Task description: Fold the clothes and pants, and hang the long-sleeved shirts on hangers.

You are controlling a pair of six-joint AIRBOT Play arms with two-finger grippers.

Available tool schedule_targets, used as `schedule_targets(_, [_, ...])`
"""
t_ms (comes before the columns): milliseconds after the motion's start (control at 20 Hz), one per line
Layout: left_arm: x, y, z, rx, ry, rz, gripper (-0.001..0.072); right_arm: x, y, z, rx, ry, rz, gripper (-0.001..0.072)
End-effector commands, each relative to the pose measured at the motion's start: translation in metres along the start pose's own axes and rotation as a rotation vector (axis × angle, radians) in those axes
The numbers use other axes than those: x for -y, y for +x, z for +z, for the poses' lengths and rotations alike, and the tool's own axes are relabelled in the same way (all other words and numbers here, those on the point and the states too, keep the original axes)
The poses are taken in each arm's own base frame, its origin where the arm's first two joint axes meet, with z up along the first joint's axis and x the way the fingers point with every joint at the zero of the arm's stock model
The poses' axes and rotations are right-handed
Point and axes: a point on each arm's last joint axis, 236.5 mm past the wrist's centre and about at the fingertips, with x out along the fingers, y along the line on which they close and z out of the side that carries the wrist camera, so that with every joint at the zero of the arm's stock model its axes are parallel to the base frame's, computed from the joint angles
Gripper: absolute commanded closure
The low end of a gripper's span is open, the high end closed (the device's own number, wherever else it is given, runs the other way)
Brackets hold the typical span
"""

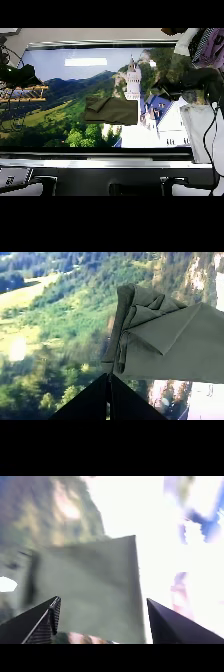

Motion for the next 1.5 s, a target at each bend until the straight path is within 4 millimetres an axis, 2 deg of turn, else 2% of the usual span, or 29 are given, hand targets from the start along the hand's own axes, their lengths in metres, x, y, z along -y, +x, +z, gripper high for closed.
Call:
schedule_targets(0, [-0.001,0.000,0.000,0.000,0.026,0.002,0.0688,0.035,0.042,-0.033,-0.162,0.004,0.046,0.0082])
schedule_targets(150, [-0.001,0.000,0.000,0.000,0.025,0.002,0.0687,0.037,0.079,-0.061,-0.266,-0.008,0.068,0.0084])
schedule_targets(300, [-0.001,0.001,0.000,-0.002,0.024,0.002,0.0687,0.031,0.105,-0.078,-0.317,-0.045,0.066,0.0088])
schedule_targets(350, [-0.002,0.003,0.000,-0.004,0.023,0.003,0.0688,0.030,0.112,-0.082,-0.326,-0.052,0.063,0.0115])
schedule_targets(650, [-0.006,0.013,-0.001,-0.030,0.013,0.004,0.0688,0.021,0.136,-0.100,-0.363,-0.067,0.062,0.0160])
schedule_targets(700, [-0.006,0.014,-0.001,-0.033,0.012,0.005,0.0688,0.019,0.138,-0.100,-0.357,-0.072,0.060,0.0203])
schedule_targets(750, [-0.007,0.015,-0.001,-0.033,0.012,0.005,0.0687,0.018,0.140,-0.098,-0.347,-0.073,0.062,0.0278])
schedule_targets(900, [-0.007,0.015,-0.001,-0.033,0.012,0.005,0.0687,0.006,0.137,-0.090,-0.324,-0.073,0.091,0.0653])
schedule_targets(950, [-0.007,0.015,-0.001,-0.033,0.012,0.005,0.0687,-0.002,0.132,-0.083,-0.308,-0.083,0.107,0.0678])
schedule_targets(1050, [-0.007,0.015,-0.001,-0.033,0.012,0.005,0.0688,-0.024,0.117,-0.060,-0.254,-0.110,0.130,0.0680])
schedule_targets(1200, [-0.007,0.015,-0.001,-0.033,0.012,0.005,0.0687,-0.057,0.080,0.003,-0.097,-0.074,0.168,0.0681])
schedule_targets(1300, [-0.007,0.015,-0.001,-0.033,0.012,0.005,0.0687,-0.067,0.048,0.048,0.025,-0.015,0.193,0.0681])
schedule_targets(1450, [-0.007,0.015,-0.001,-0.033,0.012,0.005,0.0688,-0.064,-0.004,0.102,0.176,0.056,0.224,0.0681])
